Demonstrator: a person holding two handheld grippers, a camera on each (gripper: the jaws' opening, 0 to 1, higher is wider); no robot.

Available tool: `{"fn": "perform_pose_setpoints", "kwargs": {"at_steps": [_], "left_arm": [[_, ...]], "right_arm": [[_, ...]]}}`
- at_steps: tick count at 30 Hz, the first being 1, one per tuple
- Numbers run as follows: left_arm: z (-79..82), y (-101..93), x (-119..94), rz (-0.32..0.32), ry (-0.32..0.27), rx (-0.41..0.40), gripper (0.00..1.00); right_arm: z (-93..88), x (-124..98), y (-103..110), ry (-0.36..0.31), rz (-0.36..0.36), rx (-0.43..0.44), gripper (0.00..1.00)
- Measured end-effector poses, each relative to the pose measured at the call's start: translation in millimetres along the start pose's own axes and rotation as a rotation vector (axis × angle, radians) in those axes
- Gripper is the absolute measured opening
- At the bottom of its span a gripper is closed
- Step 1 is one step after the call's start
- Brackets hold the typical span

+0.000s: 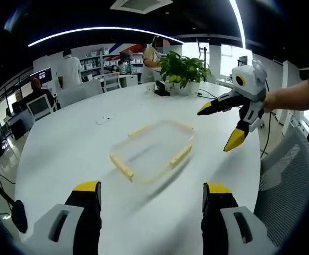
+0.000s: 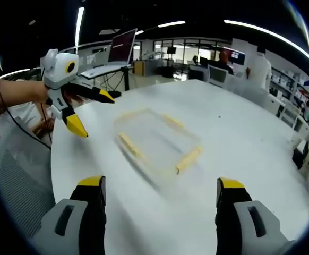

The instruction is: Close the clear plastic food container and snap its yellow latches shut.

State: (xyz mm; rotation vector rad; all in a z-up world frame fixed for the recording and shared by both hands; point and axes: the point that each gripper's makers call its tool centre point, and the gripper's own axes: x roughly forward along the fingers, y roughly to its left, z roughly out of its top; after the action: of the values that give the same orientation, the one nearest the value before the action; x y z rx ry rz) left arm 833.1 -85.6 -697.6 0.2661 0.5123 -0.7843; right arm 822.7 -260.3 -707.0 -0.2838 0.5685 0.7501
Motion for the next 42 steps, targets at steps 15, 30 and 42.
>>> {"fn": "perform_pose_setpoints", "kwargs": {"at_steps": [15, 30, 42], "left_arm": [[-6.5, -16.6, -33, 0.043, -0.025, -0.003, 0.87], [-18.3, -31.7, -51, 0.053, -0.01, -0.017, 0.99], [-18.2, -30.3, -60, 0.069, -0.012, -0.021, 0.99]], "right_arm": [[-4.8, -36, 6, -0.043, -0.034, -0.021, 0.99], [-34.3, -55, 17, -0.019, -0.051, 0.042, 1.0], [-40.0, -59, 17, -0.002, -0.044, 0.033, 1.0]]}}
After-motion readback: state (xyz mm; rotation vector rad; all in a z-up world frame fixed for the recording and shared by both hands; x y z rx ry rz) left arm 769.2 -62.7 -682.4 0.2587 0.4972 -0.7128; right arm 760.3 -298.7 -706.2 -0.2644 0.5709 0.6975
